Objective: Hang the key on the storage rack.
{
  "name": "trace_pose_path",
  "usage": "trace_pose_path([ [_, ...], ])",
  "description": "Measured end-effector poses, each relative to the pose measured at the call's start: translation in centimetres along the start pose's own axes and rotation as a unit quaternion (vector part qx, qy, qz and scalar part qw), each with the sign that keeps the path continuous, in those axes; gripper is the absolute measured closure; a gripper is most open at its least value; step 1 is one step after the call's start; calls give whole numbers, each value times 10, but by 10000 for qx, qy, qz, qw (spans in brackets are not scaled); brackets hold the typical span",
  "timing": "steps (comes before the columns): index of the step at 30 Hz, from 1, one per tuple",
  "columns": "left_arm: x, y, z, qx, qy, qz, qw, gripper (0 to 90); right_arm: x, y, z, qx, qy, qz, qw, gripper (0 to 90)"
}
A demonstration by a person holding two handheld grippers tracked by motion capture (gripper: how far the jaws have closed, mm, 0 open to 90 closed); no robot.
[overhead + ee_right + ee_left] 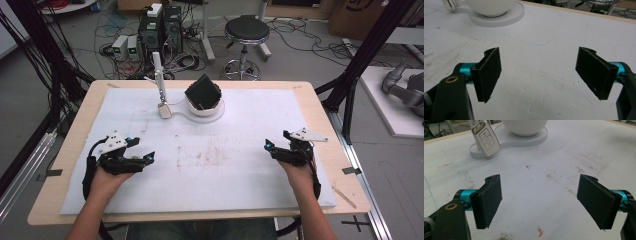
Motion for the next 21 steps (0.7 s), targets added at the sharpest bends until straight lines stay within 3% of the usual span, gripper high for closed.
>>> trace_pose_path([
  [12, 0, 0, 0, 7, -14, 9, 10000, 201, 0, 1, 0, 9, -6, -8, 10000, 211],
  [21, 1, 2, -4, 86, -159, 37, 9998, 201, 1, 1, -2, -20, -66, -48, 10000, 211],
])
Point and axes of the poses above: each handheld gripper's, and its own axes: x roughly backward along the jaws, z roughly out of its underside, y roughly to its left, the point moved 10 cm from there along -x, roughly forward along the jaws, and after that the axes turned 15 degrees about z, right-handed, at the moved point
